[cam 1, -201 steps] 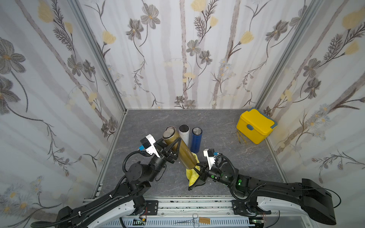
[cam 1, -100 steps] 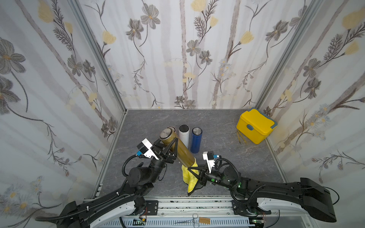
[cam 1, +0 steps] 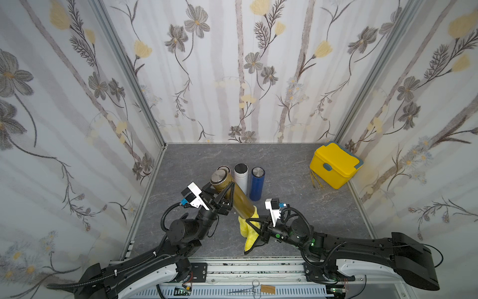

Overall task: Wipe the surface of the thermos
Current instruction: Wipe the dirt from the surface of the thermos.

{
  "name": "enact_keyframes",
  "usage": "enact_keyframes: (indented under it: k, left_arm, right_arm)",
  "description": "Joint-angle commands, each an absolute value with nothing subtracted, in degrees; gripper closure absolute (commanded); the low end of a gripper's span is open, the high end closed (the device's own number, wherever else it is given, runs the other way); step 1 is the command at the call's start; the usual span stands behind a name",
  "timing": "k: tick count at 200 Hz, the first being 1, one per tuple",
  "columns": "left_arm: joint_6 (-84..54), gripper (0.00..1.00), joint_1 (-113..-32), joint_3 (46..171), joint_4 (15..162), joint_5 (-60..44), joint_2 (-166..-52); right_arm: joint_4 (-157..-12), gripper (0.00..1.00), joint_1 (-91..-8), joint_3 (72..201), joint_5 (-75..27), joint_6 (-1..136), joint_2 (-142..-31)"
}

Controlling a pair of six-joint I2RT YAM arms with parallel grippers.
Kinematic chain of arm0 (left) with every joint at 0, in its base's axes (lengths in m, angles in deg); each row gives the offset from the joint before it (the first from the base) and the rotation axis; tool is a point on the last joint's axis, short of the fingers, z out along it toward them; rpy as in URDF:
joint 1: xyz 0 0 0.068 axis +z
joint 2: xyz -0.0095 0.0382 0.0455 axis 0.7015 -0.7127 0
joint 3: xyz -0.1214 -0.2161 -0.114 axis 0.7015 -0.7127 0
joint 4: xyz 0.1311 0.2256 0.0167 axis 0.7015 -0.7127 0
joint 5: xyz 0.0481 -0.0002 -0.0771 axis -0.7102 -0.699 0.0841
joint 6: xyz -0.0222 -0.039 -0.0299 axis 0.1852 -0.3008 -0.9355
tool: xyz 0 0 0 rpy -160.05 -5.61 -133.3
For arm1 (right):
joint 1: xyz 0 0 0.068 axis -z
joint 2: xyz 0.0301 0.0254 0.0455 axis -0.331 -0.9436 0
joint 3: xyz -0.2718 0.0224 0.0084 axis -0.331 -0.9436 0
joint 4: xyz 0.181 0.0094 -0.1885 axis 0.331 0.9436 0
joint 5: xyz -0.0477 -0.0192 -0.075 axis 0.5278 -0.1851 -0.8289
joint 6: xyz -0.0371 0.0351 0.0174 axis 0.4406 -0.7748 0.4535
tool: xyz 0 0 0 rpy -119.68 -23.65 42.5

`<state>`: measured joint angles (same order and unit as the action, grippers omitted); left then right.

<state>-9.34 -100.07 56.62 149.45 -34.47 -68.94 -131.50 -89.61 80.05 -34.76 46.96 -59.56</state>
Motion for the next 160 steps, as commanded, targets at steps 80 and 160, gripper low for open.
enact_keyframes:
  k: [80,160]
  left_arm:
    - [-8.7,1.00,-100.1,56.5,152.0,-32.9,-70.4]
    - [2.6,1.00,-99.6,64.1,134.3,-50.8,-71.3]
  right_arm:
    - [-141.2,1.00,-90.3,80.6,-31.4,46.8,-58.9]
    - [-117.5,1.00,-85.7,78.4,-50.8,49.4,-37.5]
